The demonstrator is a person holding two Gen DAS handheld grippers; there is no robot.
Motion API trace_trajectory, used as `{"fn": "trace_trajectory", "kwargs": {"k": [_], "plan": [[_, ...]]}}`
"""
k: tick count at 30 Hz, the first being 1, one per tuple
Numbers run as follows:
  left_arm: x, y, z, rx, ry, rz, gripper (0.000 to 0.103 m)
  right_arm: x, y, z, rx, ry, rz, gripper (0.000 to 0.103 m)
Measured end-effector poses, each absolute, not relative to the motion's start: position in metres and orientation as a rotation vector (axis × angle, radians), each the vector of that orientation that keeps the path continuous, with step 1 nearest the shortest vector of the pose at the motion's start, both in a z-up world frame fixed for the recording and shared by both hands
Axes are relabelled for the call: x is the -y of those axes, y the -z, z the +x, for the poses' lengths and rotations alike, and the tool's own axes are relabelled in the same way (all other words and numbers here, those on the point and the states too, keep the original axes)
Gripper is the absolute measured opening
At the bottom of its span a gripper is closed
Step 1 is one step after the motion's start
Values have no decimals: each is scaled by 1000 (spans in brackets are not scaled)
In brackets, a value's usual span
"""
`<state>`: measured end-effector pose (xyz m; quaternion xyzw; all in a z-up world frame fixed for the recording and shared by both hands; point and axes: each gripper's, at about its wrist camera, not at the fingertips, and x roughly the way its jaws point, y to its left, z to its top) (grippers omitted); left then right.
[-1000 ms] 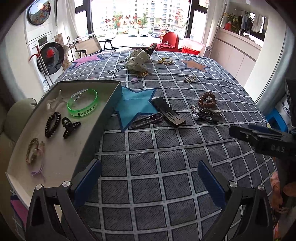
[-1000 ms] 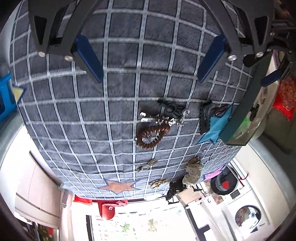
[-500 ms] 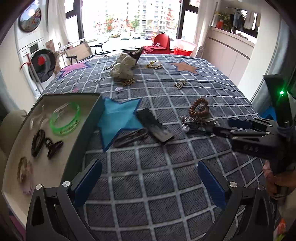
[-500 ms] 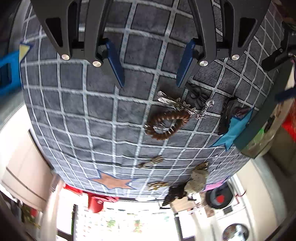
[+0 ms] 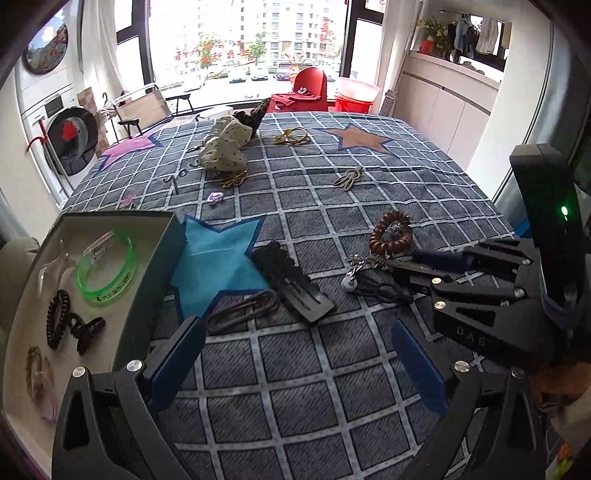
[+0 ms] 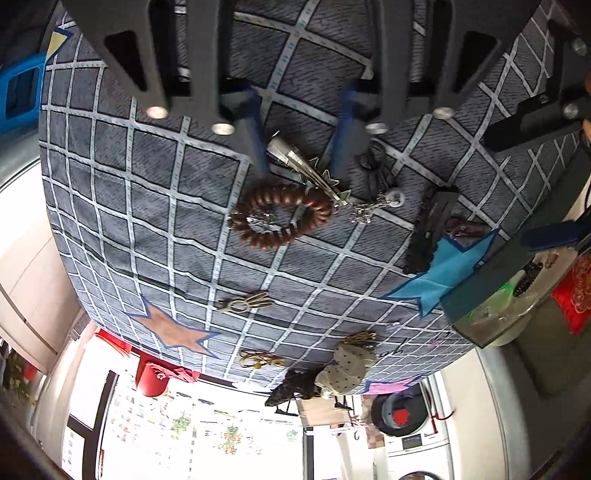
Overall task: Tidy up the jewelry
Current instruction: 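Grasp the silver chain bracelet with the left tool while the right tool grasps the rhinestone hair pin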
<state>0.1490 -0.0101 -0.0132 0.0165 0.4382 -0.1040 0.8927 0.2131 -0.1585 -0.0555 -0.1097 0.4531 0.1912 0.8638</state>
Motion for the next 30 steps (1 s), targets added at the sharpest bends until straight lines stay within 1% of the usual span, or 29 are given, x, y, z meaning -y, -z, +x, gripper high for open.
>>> {"fn": "trace_trajectory", "kwargs": {"k": [1, 3, 5, 6, 7, 10, 12, 13, 15, 16, 17, 24, 25, 26, 27, 28, 29, 30], "plan": [[13, 14, 152, -916, 223, 39, 90, 158, 55, 212, -950, -399, -230, 21], [16, 14, 154, -916, 233, 43, 90, 160, 56, 207, -949, -391, -221, 17], [22, 14, 158, -912, 253, 49, 89, 164, 55, 203, -949, -381, -208, 17], [26, 14, 160, -911, 267, 53, 84, 167, 55, 199, -949, -377, -197, 17], [29, 15, 162, -914, 278, 55, 82, 170, 55, 197, -949, -371, -188, 17], [41, 18, 171, -924, 321, 64, 82, 181, 55, 188, -953, -355, -159, 16], [51, 20, 177, -933, 349, 82, 68, 189, 54, 183, -953, -348, -137, 16], [56, 22, 180, -945, 358, 92, 67, 192, 54, 181, -954, -341, -127, 13], [63, 27, 188, -963, 368, 97, 66, 198, 54, 179, -956, -329, -109, 13], [68, 30, 192, -972, 371, 102, 63, 203, 54, 177, -958, -324, -91, 13], [70, 32, 194, -980, 372, 106, 58, 205, 54, 177, -959, -320, -81, 13], [78, 40, 208, -1003, 372, 123, 57, 215, 55, 174, -960, -316, -26, 13], [79, 40, 209, -1003, 374, 126, 53, 215, 55, 174, -959, -316, -22, 13], [79, 40, 210, -1002, 372, 134, 39, 216, 55, 174, -959, -316, -17, 13], [80, 40, 210, -1002, 370, 142, 35, 216, 55, 174, -959, -316, -14, 13], [79, 40, 211, -1005, 373, 139, 35, 217, 55, 174, -959, -317, -9, 13], [79, 40, 211, -1006, 376, 137, 22, 217, 55, 174, -959, -317, -5, 13], [78, 40, 211, -1007, 375, 142, 14, 217, 55, 174, -959, -317, -2, 13]]}}
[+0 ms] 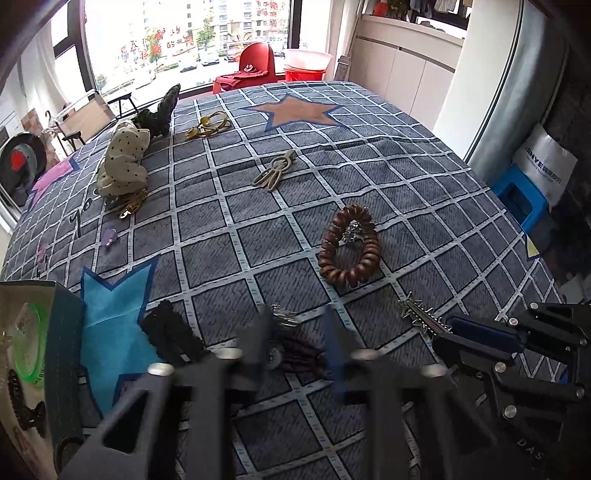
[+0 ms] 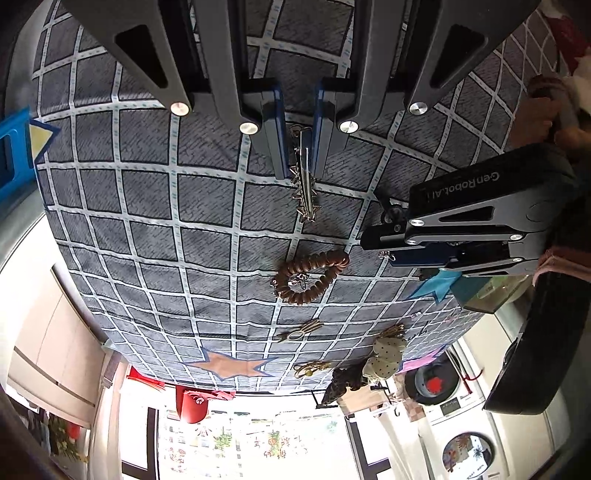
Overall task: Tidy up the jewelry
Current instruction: 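Grasp the silver chain bracelet with the left tool while the right tool grasps the rhinestone hair pin, then carry the chain bracelet and hair pin over the white tray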
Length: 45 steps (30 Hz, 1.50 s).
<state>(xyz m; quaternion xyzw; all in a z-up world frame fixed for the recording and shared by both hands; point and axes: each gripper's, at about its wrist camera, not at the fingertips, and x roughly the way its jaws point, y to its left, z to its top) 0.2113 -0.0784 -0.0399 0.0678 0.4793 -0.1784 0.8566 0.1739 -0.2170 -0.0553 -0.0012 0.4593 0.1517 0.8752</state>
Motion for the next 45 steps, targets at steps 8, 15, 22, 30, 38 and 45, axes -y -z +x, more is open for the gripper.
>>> {"fn": "trace_trajectory", "kwargs": {"k": [8, 15, 22, 30, 38, 45], "plan": [[68, 33, 204, -970, 360, 85, 14, 218, 55, 174, -955, -312, 11, 13], [56, 17, 185, -928, 350, 48, 14, 223, 54, 172, -955, -311, 58, 13], [46, 11, 158, -919, 338, 18, 14, 226, 48, 169, -954, -311, 89, 13], [32, 5, 126, -910, 314, -5, 14, 224, 42, 158, -951, -315, 114, 13], [20, 2, 97, -906, 275, -3, 14, 220, 36, 139, -953, -317, 141, 13], [3, -6, 72, -883, 245, -24, 14, 217, 29, 120, -955, -312, 182, 13]]}}
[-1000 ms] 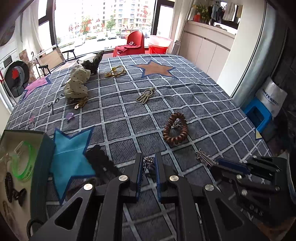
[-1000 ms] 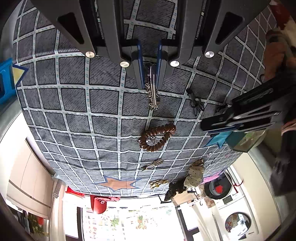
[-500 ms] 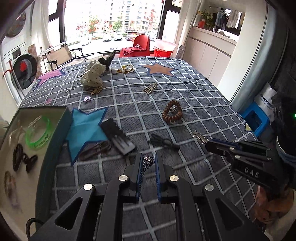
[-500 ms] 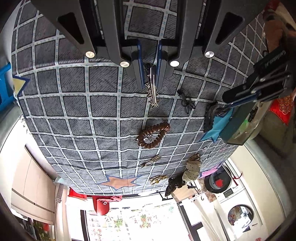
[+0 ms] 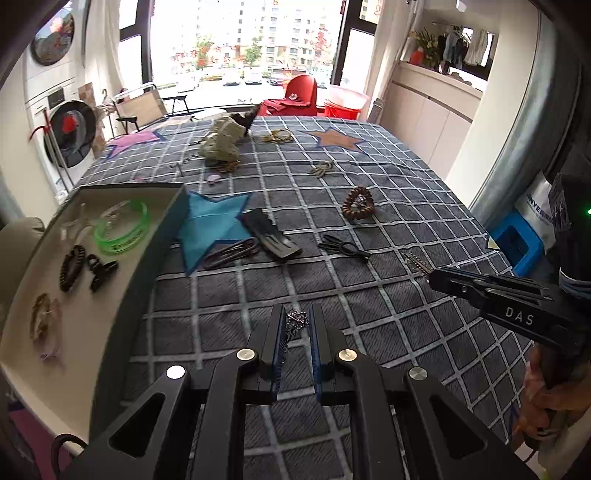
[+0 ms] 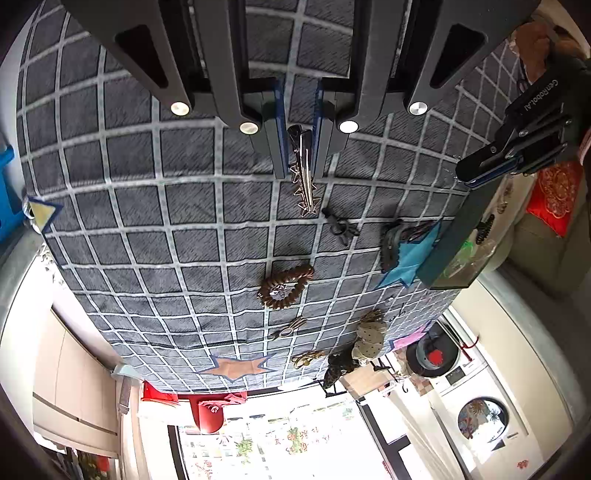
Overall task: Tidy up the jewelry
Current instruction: 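Carry the chain bracelet and hair pin over the white tray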
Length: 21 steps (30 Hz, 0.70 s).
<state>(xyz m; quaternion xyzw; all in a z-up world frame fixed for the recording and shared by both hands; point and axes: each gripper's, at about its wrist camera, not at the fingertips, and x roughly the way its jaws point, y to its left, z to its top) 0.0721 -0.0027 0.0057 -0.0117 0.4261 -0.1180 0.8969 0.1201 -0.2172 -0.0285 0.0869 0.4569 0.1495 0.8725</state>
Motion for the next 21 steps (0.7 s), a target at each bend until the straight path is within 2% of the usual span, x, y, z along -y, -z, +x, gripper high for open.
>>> {"fn": "trace_trajectory", "kwargs": {"k": [21], "plan": [[-57, -18, 22, -816, 166, -99, 14, 165, 3, 82, -940, -365, 148, 13]]}}
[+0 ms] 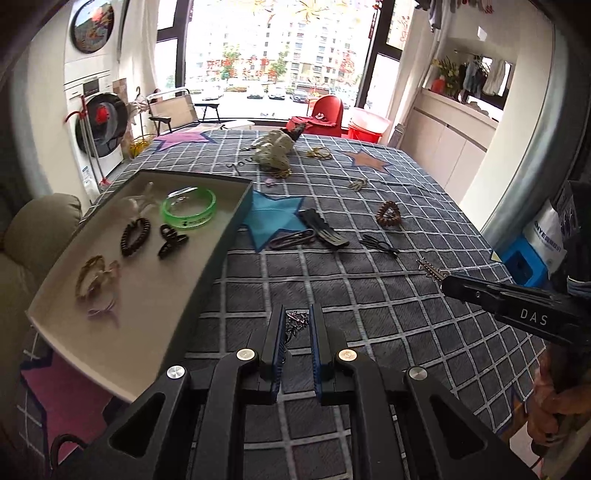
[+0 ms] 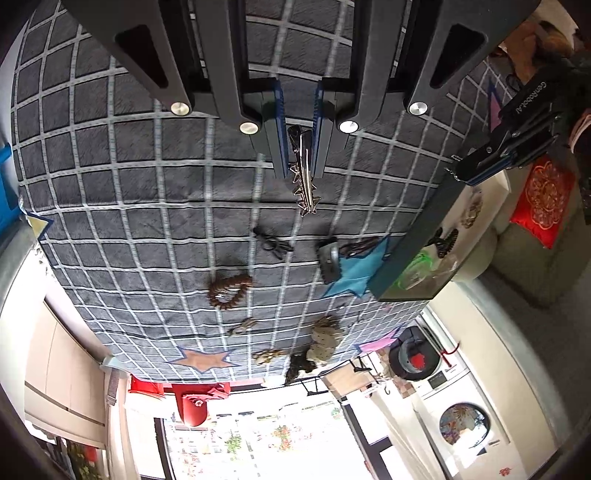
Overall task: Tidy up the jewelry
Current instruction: 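Carry the chain bracelet and hair pin over the white tray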
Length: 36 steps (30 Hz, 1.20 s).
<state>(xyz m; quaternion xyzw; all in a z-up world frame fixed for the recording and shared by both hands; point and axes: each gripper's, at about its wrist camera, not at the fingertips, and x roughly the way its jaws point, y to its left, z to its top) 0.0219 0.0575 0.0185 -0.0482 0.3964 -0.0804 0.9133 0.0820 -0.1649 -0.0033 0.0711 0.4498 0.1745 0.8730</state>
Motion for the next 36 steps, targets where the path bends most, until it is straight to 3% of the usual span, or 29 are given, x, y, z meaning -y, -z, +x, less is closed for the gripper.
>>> {"fn": "trace_trajectory", "kwargs": {"k": [36], "plan": [[-186, -11, 26, -799, -83, -220, 14, 11, -32, 114, -935, -637, 3, 13]]}}
